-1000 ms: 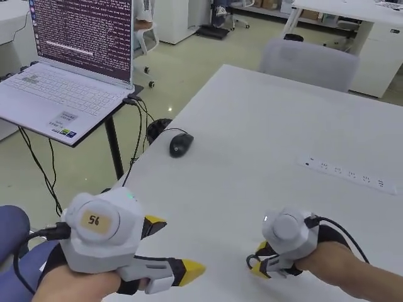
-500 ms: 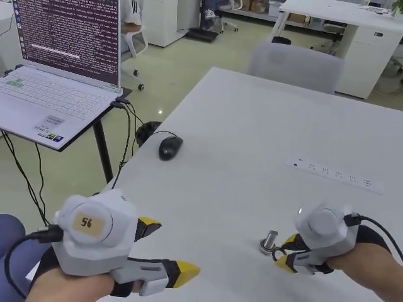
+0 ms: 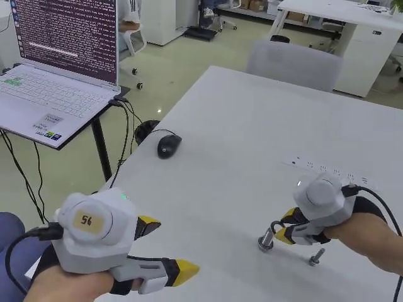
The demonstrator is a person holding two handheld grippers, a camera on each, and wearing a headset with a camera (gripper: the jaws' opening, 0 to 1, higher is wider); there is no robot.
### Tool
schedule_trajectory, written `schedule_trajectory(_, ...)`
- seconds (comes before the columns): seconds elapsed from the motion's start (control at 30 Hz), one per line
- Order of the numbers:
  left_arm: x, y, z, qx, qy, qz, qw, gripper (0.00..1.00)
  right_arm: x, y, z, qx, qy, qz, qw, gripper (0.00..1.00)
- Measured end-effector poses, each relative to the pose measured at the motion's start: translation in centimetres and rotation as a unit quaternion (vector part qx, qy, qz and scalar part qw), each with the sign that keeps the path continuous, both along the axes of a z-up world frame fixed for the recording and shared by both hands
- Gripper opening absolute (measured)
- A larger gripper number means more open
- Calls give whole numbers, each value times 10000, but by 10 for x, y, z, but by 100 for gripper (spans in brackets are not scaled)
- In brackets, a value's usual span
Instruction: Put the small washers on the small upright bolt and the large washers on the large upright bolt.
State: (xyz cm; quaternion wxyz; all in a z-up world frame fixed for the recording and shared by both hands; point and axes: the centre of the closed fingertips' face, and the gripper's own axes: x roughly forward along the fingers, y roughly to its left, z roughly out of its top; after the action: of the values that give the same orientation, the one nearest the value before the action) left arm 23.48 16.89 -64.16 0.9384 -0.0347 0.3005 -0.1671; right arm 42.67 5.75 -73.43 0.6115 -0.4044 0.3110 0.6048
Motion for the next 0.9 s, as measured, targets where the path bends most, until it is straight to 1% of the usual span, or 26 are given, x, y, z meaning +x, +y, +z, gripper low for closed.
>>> schedule_trajectory(0.2,-3,3,-1,7,19,56,10000,62,3,5,-8,-153,17,91,9998,23)
schedule_trajectory(0.37,-5,6,-2,-1,27,98,9999,62,4,3,-17,-275,68,87,9996,23)
schedule_trajectory(0.6,-5,8,-2,-2,41,118,9999,62,2,3,-22,-363,93,107,9992,23)
schedule_trajectory(0.7,-5,9,-3,-3,42,121,9999,62,4,4,-26,-396,119,101,9991,23)
schedule_trajectory(0.9,-6,10,-5,-7,68,146,9999,62,2,4,-34,-490,159,104,9986,23)
